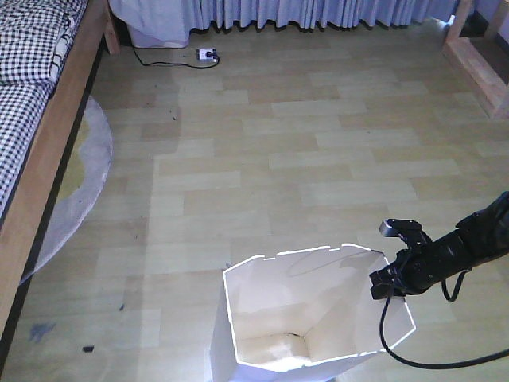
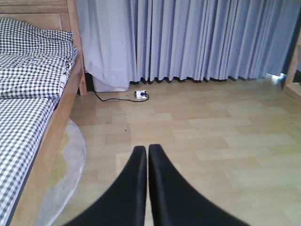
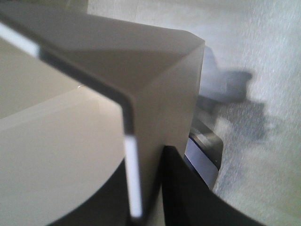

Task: Move trash bin to bedside with robot
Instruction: 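Drive toward the bed and curtains, dragging the bin along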

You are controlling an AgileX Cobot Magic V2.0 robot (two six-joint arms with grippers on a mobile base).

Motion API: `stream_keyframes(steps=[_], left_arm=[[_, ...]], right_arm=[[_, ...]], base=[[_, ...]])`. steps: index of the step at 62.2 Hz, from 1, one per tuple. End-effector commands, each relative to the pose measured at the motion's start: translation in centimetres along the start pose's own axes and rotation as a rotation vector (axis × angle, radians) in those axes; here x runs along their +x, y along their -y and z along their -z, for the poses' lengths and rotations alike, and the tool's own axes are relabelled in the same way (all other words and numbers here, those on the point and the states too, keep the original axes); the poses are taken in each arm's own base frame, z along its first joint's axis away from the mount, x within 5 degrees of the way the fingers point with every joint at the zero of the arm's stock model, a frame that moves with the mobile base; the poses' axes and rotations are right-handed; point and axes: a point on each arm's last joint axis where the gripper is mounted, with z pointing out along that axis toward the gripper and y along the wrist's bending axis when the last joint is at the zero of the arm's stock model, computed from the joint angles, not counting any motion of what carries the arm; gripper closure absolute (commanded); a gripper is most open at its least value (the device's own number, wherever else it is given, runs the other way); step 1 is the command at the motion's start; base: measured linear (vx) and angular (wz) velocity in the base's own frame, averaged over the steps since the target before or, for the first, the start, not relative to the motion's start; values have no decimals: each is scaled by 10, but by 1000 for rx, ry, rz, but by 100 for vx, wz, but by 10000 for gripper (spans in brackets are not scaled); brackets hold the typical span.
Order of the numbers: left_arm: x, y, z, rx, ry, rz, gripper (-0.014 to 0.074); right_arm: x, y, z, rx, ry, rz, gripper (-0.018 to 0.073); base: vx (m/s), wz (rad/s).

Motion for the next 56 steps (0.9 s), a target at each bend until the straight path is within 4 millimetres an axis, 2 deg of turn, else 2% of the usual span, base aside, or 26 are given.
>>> stream_keyframes(steps=[1, 56], left_arm=[[2, 0, -2, 9, 54, 12, 602], [2, 0, -2, 9, 54, 12, 602]], right_arm=[[-14, -24, 24, -188, 63, 4, 565], [-14, -24, 24, -188, 63, 4, 565]], base=[[47, 7], [47, 10]])
